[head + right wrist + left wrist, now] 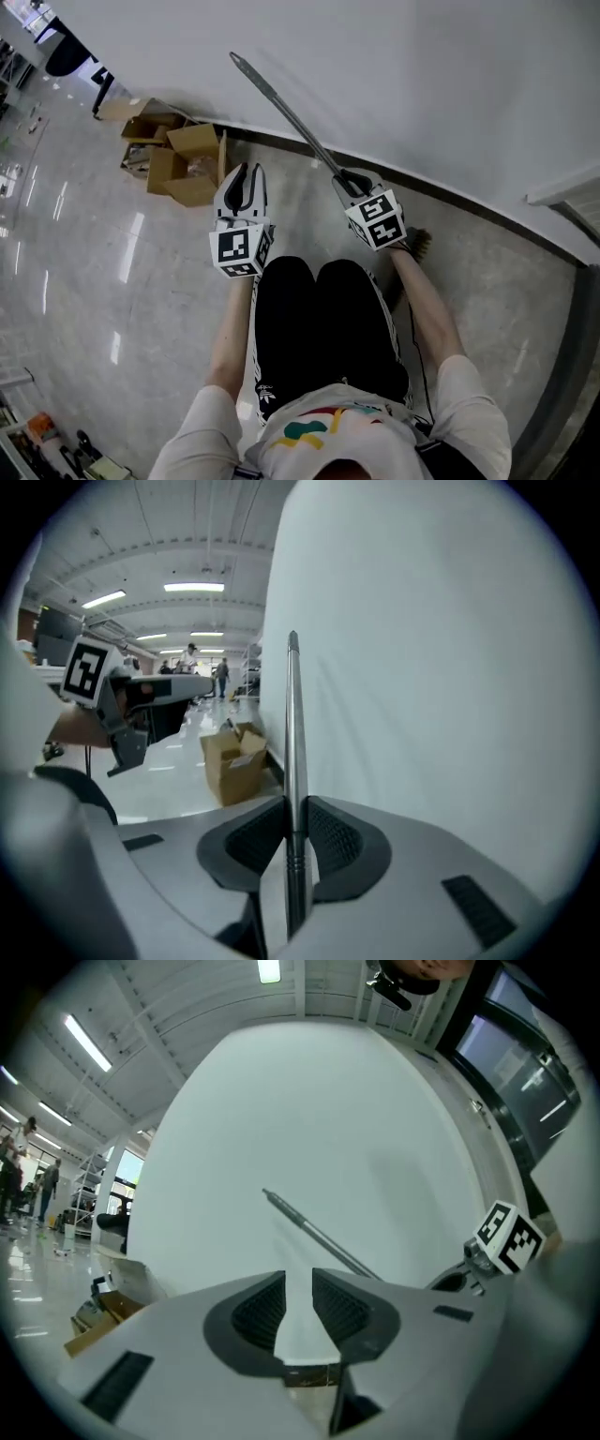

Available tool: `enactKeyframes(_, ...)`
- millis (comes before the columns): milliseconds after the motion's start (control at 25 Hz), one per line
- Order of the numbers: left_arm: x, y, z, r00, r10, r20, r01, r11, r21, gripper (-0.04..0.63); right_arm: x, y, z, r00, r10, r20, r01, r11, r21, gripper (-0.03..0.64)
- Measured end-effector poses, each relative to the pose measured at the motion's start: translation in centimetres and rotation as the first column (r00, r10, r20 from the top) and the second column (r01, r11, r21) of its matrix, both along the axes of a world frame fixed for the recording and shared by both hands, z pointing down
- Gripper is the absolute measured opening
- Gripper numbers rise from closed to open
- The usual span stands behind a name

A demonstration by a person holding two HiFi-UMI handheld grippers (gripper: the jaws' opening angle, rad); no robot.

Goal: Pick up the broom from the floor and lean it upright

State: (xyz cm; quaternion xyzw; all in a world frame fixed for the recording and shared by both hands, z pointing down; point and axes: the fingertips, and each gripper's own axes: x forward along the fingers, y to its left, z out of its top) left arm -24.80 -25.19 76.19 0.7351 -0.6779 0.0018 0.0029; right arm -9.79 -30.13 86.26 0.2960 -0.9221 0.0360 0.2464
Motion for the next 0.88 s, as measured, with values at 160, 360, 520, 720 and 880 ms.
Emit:
enactKeyframes(160, 4.6, -1.2, -3.1, 0.996, 0.08, 0.026, -0.081, 0.996, 0.032, 0.124, 5.8, -1.7, -5.4, 0.982, 0.155, 0.103, -0.161, 0.985, 0.055, 0.087)
enactKeyframes(360, 8.0, -2.4, -4.3, 0.988, 0.151, 0.014, -0.151, 0.987, 0.049, 0.124, 11.3, -1.8, -9.3, 0.929, 0.306, 0.209, -0.335, 0.934, 0.121, 0.086)
enactKeyframes(520, 10.5, -2.7, -4.8, 0.977, 0.21, 0.027, -0.211, 0.976, 0.046, 0.124, 15.4, -0.7, -12.0, 0.854, 0.417, 0.31, -0.482, 0.859, 0.171, 0.086)
enactKeyframes(720, 13.9, -3.4, -6.3, 0.96, 0.278, 0.028, -0.279, 0.958, 0.072, 0.124, 20.1, -0.8, -14.6, 0.733, 0.536, 0.418, -0.634, 0.761, 0.135, 0.086)
enactKeyframes(880, 15.0, -3.5, -6.6, 0.95, 0.31, 0.027, -0.311, 0.948, 0.073, 0.124, 22.1, -1.5, -15.0, 0.645, 0.615, 0.453, -0.719, 0.689, 0.088, 0.086)
